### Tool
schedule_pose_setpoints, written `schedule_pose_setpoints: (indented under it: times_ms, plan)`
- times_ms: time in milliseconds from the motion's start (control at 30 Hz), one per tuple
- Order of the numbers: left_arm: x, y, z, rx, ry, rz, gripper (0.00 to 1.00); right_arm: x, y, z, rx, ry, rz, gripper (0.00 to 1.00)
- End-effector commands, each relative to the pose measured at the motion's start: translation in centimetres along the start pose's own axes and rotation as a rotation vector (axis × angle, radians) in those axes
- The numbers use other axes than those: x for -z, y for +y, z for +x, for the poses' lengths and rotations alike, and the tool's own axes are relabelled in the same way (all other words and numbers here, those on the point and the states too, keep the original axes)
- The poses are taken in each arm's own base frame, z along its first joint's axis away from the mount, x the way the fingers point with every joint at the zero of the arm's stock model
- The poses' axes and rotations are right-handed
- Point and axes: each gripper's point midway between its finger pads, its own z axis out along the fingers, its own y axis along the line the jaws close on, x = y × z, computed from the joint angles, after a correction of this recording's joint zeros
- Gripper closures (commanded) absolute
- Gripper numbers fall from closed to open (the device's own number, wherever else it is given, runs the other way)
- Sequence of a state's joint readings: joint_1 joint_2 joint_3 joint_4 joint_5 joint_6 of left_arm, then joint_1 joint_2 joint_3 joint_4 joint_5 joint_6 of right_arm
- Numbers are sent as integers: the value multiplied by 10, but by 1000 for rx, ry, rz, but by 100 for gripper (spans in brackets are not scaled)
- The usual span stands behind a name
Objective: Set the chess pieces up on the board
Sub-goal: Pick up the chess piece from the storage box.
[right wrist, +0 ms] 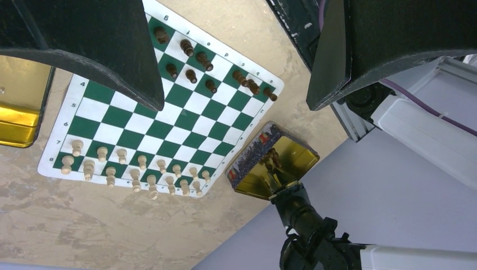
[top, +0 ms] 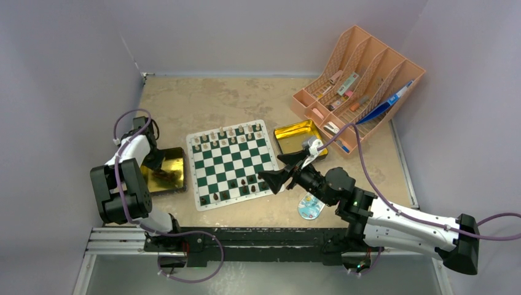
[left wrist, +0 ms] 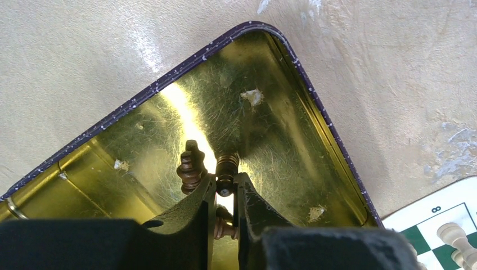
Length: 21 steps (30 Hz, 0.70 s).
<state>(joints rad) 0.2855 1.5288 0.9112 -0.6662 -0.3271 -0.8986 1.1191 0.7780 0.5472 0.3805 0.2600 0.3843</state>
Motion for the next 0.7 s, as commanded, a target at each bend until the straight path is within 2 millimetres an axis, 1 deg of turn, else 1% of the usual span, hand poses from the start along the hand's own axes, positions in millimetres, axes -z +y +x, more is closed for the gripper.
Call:
schedule_pose_setpoints:
  times_ms: [0, 67, 167, 267, 400, 467, 667]
  plan:
    - [5, -9, -13, -9, -29, 28, 91, 1, 4, -20, -1, -79, -18, 1]
    - [8, -7, -15, -7, -31, 21, 93, 1, 5, -20, -1, -80, -22, 1]
    - [15, -6, -17, -4, -39, 24, 94, 0, 6, -17, -2, -72, -30, 1]
    - [27, -3, -21, 14, -45, 23, 94, 0, 8, -16, -3, -60, -33, 1]
    - [46, -11, -30, 14, -78, 105, 94, 4, 8, -19, -19, -71, -40, 1]
    - [55, -16, -30, -13, -78, 156, 94, 5, 9, -17, -27, -70, -48, 1]
    - [83, -32, -32, -166, -85, 310, 94, 7, 13, -19, -67, -58, -56, 1]
